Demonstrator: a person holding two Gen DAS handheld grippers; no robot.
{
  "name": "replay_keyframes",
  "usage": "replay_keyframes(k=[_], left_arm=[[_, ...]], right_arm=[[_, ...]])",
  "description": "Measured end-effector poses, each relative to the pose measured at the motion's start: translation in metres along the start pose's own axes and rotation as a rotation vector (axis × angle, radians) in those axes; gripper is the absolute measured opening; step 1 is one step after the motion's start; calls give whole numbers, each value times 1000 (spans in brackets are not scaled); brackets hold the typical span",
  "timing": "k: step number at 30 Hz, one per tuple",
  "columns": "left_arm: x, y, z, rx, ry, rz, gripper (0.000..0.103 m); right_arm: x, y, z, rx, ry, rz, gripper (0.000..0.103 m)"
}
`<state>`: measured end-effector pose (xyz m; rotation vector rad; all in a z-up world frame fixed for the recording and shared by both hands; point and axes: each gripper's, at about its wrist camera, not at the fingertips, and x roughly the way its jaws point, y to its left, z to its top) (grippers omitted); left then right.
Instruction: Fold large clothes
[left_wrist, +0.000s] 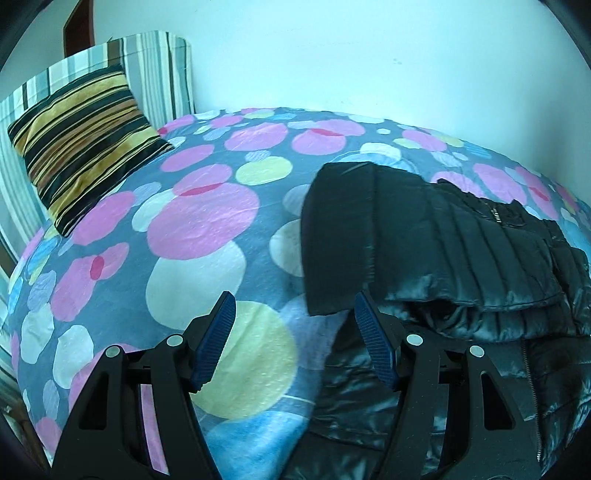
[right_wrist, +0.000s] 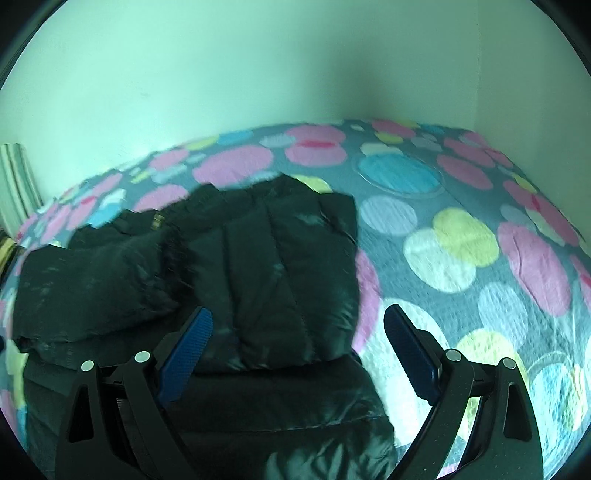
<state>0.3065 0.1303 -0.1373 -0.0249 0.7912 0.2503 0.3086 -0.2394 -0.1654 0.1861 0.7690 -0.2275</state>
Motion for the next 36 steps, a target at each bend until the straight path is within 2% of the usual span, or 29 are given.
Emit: replay_keyframes(k=[5, 10, 14, 17, 19, 20, 21, 26, 32, 34, 36], left_arm=[[17, 8, -3, 18, 21, 38, 67], [33, 14, -5, 8, 57, 40, 67], [40, 15, -6, 0, 71, 33, 67], [41, 15, -6, -3, 74, 29, 67], [41, 16, -6, -2, 76, 30, 67], [41, 15, -6, -2, 75, 30, 67], [40, 15, -5, -1, 71, 31, 67], [25, 14, 1, -20, 24, 1, 67], [26, 3, 16, -19, 5, -18, 68], [32, -5, 21, -5, 1, -18, 68], [41, -17, 27, 24, 6, -11, 68]], right_arm=[[9, 33, 16, -58, 33, 132, 93], [36, 68, 28, -94, 77, 181, 92], [64, 89, 27, -123, 156, 206, 89], [79, 97, 22, -130, 207, 212, 66], [77, 101, 20, -141, 200, 203, 53], [75, 102, 21, -146, 199, 217, 30], [73, 103, 22, -148, 197, 226, 14], [47, 89, 34, -113, 121, 230, 12], [22, 37, 48, -40, 35, 146, 11], [20, 22, 48, -34, 29, 110, 11], [29, 6, 44, -18, 64, 91, 11]])
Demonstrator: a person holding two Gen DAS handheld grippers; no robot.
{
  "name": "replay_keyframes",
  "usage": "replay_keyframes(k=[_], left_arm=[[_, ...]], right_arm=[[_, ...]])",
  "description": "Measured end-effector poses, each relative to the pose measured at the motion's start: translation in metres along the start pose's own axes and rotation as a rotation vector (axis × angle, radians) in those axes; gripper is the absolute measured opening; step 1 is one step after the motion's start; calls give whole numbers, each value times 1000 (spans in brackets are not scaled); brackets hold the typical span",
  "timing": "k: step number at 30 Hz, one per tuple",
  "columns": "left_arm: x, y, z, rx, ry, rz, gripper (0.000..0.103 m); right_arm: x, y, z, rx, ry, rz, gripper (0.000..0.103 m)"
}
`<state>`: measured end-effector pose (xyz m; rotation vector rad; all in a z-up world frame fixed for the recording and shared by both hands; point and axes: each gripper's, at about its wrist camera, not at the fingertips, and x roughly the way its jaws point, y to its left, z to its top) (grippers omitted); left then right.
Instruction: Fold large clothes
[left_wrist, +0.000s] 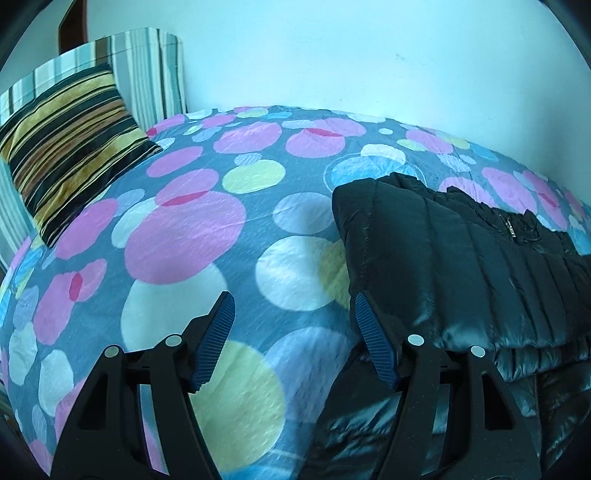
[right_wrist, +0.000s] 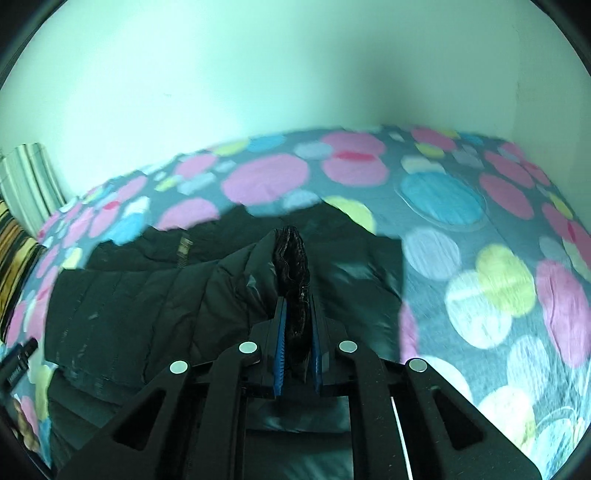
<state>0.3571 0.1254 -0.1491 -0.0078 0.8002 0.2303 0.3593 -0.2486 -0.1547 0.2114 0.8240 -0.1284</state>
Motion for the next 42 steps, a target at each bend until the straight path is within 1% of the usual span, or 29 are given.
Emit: replay_keyframes(k=[4, 8, 10, 11, 12, 14, 16, 19, 21, 22, 23, 24, 26, 28, 32, 35, 37, 39, 42], left_arm=[[23, -20, 5, 47, 39, 26, 68], [46, -28, 4, 92, 93, 87, 68], [55, -28, 1, 100, 117, 101, 67], [59, -28, 0, 108, 129, 115, 66], [63, -29, -1, 116, 137, 125, 60], [69, -29, -3, 123, 160, 136, 55], [73, -28, -5, 122, 174, 137, 53], [62, -19, 0, 86, 160, 117, 53], [49, -9, 6, 28, 145, 84, 55], [38, -1, 11, -16, 123, 48, 58], [32, 1, 15, -39, 106, 27, 62], [24, 4, 20, -66, 75, -14, 64], [19, -1, 30, -70, 49, -105, 70], [27, -12, 33, -48, 66, -141, 70], [66, -36, 22, 57, 148, -75, 71], [84, -43, 12, 92, 172, -54, 72], [84, -41, 14, 90, 173, -58, 72], [73, -36, 22, 81, 154, -75, 70], [54, -21, 36, 11, 110, -106, 69]], right_arm=[[25, -19, -16, 28, 77, -3, 11], [41, -18, -26, 9, 103, -12, 11], [47, -17, -30, 3, 116, -12, 11], [49, -17, -32, 4, 121, -10, 11], [52, -17, -33, 3, 125, -9, 12], [53, -16, -35, -3, 125, -11, 11], [54, -15, -35, -5, 125, -11, 12], [52, -16, -35, 1, 121, -5, 12], [51, -15, -35, -3, 117, -8, 12], [51, -15, -35, -5, 116, -8, 11], [51, -15, -36, -5, 114, -9, 12], [51, -15, -36, -5, 112, -10, 12], [51, -15, -36, -8, 109, -12, 12], [51, -15, -37, -8, 107, -12, 12], [51, -16, -36, 0, 109, 0, 12], [52, -16, -37, -2, 108, 1, 12], [51, -17, -37, -1, 108, 1, 12], [51, -17, -37, 2, 104, 4, 12], [51, -17, -37, 5, 103, 7, 12]])
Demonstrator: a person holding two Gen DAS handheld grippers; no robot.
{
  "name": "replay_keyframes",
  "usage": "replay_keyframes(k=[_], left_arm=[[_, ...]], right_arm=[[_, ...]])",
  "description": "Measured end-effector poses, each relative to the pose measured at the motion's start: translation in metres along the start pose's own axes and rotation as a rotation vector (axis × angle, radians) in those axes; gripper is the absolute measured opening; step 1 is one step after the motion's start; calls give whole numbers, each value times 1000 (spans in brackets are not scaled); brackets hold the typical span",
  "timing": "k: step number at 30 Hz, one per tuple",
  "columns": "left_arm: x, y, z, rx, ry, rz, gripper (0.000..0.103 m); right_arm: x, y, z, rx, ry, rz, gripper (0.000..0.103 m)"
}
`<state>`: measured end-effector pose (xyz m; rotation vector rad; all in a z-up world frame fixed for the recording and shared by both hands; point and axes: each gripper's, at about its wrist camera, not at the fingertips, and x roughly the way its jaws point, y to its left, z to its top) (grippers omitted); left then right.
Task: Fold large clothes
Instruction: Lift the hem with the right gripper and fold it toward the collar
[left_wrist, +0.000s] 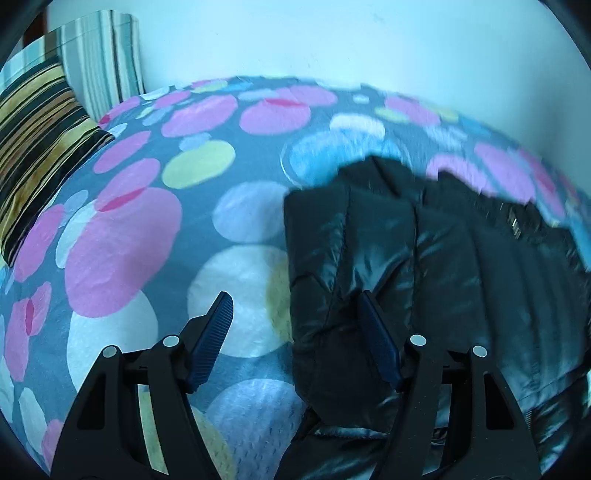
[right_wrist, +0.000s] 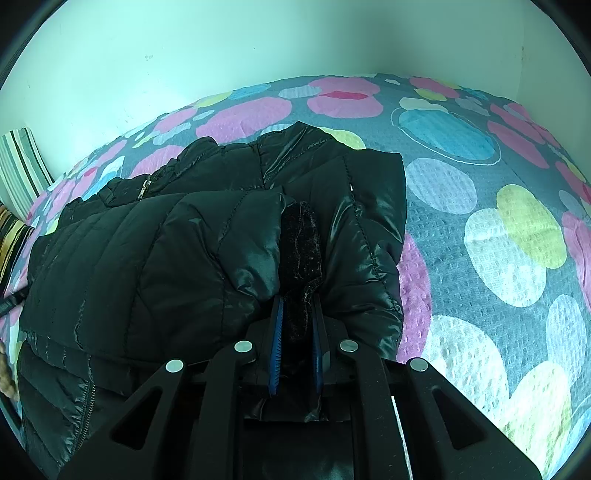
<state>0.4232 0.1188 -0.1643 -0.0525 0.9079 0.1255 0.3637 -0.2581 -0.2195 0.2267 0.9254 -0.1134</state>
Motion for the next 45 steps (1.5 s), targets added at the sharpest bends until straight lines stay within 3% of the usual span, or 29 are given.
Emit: replay_keyframes(k=[4, 11, 15, 22, 25, 30, 32, 37, 45], left_arm=[[-2, 4, 17, -24, -30, -34, 70], [52, -2, 12, 28, 82, 29, 74], [65, -9, 4, 66, 82, 77, 79], [29, 0, 6, 60, 23, 64, 78], [-4, 6, -9, 74, -12, 31, 78], [-51, 20, -49, 84, -36, -3, 79], [-69, 28, -70, 75, -25, -38, 79], [-102, 48, -121, 50, 18, -112, 80], [-136, 63, -182, 65, 35, -164, 81]], right_arm=[[-2, 1, 0, -6, -8, -6, 13], [-1, 2, 0, -6, -14, 1, 15], [0, 3, -2, -11, -21, -2, 15], [-1, 2, -1, -14, -28, -7, 15], [-8, 0, -1, -7, -38, 12, 20], [-43, -9, -12, 4, -63, 30, 50], [-59, -14, -22, 1, -74, 16, 57], [-88, -38, -58, 16, -31, 39, 57], [-129, -62, -126, 25, 31, 69, 57]])
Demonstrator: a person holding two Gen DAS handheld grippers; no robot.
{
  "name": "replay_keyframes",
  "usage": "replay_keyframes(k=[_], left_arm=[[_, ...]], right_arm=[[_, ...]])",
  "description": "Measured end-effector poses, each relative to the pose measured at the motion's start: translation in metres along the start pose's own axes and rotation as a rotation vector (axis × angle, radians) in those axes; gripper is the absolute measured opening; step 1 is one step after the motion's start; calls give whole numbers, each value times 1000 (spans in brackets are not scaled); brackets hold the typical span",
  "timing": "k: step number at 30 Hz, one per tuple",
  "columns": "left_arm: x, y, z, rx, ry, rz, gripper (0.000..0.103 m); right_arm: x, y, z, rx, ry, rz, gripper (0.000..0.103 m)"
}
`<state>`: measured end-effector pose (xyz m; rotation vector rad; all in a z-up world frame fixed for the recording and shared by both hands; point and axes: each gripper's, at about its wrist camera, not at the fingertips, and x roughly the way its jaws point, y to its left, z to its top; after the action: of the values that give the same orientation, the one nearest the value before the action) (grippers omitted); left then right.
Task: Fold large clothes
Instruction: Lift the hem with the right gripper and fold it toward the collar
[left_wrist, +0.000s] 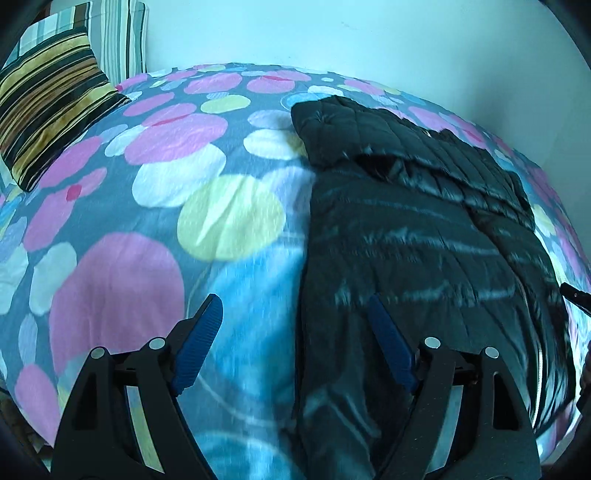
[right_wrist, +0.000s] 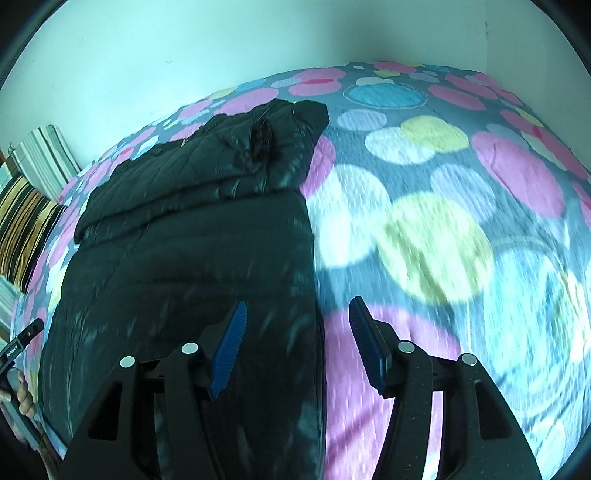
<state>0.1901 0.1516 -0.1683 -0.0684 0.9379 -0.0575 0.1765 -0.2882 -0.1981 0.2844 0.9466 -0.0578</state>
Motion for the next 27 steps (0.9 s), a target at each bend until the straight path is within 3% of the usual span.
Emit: replay_keyframes(k=[9, 16, 22, 27], left_arm=[[-6, -2, -47, 31, 73, -106, 81], [-10, 0, -59, 10, 88, -185, 79], [-14, -11, -68, 58, 94, -228, 71], [-18, -14, -73, 57, 91, -251, 57]], right_arm=[[-19, 1, -58, -1, 80, 87, 57], [-29, 11, -82, -48, 84, 82, 57], [-35, 14, -91, -69, 97, 92, 42], [-38, 18, -98, -85, 92, 98, 23]])
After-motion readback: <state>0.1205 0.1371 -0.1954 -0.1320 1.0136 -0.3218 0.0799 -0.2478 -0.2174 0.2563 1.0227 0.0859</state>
